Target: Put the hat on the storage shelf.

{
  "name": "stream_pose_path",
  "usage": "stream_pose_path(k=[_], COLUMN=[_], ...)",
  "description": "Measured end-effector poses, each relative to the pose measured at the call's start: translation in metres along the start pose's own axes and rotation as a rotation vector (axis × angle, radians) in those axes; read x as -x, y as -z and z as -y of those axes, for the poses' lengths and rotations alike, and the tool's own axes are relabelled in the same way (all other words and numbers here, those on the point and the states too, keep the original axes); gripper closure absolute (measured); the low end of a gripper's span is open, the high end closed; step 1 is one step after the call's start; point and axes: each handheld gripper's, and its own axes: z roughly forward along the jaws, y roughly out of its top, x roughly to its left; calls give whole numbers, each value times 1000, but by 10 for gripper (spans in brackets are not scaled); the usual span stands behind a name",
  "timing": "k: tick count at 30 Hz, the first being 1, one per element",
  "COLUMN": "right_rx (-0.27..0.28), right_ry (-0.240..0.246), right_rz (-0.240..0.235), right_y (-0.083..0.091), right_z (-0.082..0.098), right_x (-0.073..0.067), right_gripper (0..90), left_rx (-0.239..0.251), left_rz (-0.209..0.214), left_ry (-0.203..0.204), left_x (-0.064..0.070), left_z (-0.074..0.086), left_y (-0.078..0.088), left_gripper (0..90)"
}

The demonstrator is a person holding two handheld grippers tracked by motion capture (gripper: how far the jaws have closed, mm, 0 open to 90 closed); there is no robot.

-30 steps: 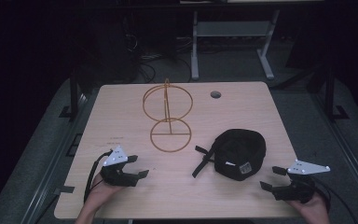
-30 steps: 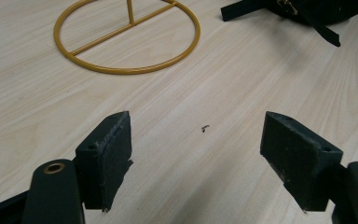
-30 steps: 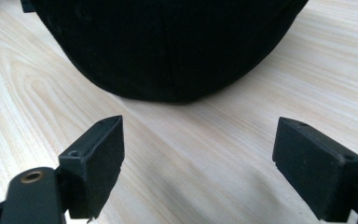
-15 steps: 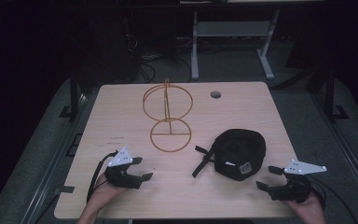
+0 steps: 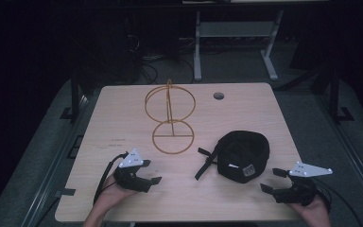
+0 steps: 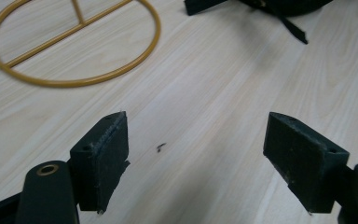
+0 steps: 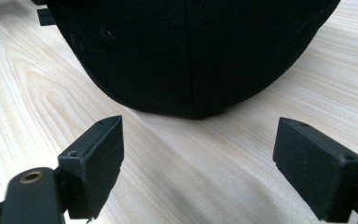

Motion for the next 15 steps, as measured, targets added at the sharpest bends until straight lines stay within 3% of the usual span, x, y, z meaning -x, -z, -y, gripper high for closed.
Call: stream_pose_path(k=[15], right_rx=[14], right_ry=[-13], right_rz=[-5], right_y=[3], right_z=[0], right_x=[3], right_gripper=[160], left_rx=[-6], left_rz=[27], left_ry=[-55], left_x=[10], left_z=[-21], left_y=[-7], left_gripper=[223])
